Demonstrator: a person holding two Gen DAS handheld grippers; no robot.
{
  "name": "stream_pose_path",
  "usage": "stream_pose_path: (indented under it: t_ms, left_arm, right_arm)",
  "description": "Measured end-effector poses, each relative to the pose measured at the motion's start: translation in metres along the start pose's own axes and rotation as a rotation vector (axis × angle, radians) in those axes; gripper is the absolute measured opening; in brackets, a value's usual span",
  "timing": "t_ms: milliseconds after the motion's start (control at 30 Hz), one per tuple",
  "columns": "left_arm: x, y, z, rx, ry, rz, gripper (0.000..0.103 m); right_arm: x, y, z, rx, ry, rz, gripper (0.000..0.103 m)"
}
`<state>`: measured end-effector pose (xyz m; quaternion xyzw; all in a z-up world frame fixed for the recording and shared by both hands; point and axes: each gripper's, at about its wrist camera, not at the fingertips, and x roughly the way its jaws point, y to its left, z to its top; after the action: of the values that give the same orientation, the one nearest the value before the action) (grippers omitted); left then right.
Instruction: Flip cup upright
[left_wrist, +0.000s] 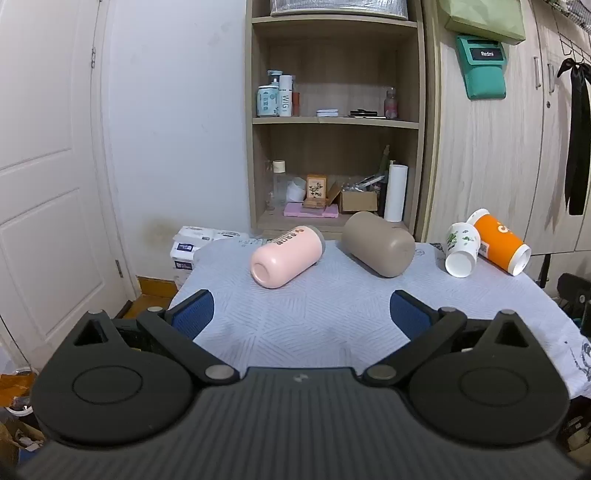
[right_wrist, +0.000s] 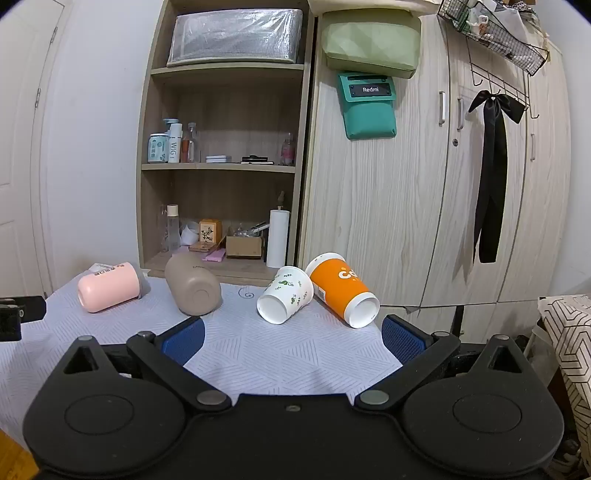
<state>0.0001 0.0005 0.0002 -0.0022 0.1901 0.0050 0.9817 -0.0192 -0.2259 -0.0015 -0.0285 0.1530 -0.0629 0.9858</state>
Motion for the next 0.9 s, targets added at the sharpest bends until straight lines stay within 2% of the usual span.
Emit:
stream_pose_path:
  t_ms: [400, 600, 900]
  left_arm:
    - [-0.0004, 0.0025, -0.0053, -0.031, -0.027, 0.023, 0.103]
    - [-0.0017, 0.0074, -0.008, -0.054, -0.055, -0.003, 0.103]
    - [-0.0002, 0.007, -0.009, -0.025, -0.032, -0.003, 0.103]
  right_arm:
    - [-0.0005, 0.0009, 0.0006, -0.003, 0.001, -0.001, 0.103]
    - [-0.0001, 0.0007, 0.0004, 0.002, 0.004, 0.001, 0.103]
    - [-0.0005, -0.002, 0.0011, 0.004, 0.008, -0.002, 0.103]
